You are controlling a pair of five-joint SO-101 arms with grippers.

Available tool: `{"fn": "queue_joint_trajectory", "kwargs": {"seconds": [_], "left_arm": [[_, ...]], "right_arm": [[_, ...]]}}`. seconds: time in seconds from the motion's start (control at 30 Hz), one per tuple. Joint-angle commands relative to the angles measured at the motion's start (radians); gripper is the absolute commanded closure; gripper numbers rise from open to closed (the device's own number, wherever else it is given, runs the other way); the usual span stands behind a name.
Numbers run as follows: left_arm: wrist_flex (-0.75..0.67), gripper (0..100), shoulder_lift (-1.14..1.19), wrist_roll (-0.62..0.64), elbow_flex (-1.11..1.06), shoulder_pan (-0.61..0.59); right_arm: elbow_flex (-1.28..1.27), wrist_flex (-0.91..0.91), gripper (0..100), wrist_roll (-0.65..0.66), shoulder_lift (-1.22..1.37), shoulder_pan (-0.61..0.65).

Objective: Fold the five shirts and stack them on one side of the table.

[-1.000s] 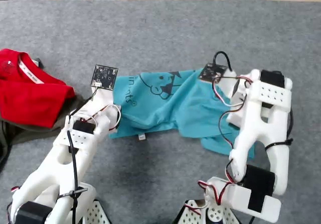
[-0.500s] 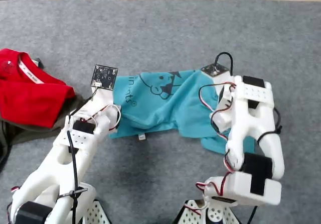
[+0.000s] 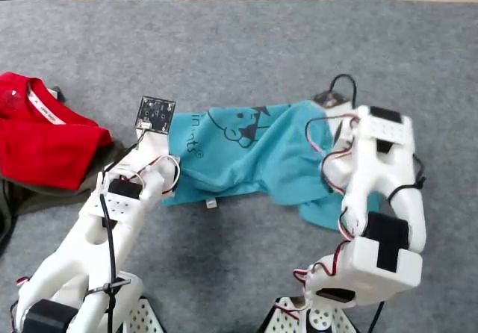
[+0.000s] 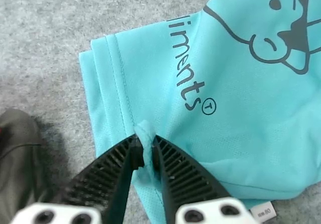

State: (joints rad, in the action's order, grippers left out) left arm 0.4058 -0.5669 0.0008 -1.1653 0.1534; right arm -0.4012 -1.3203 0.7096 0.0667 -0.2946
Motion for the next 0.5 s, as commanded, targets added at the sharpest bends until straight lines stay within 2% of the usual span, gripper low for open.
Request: {"fn": "queue_joint_trajectory", "kwargs": {"seconds": [0.0, 0.27, 0.33, 0.47], "left_arm": [[-0.018, 97, -0.003, 0.002, 0.005, -0.007], [-0.018, 97, -0.003, 0.003, 0.005, -0.007], [-0.020, 97, -0.003, 0.003, 0.007, -0.007], [-0.020, 97, -0.003, 0.005, 0.007, -0.007]], "right_arm": [[0.140, -0.026, 98.5, -0.005, -0.042, -0.025], [0.254, 0.106, 98.4, 0.000, -0.036, -0.011], [0.254, 0.106, 97.7, 0.054, -0.036, -0.002], [0.260, 0.020, 86.2, 0.121, -0.047, -0.020]]}}
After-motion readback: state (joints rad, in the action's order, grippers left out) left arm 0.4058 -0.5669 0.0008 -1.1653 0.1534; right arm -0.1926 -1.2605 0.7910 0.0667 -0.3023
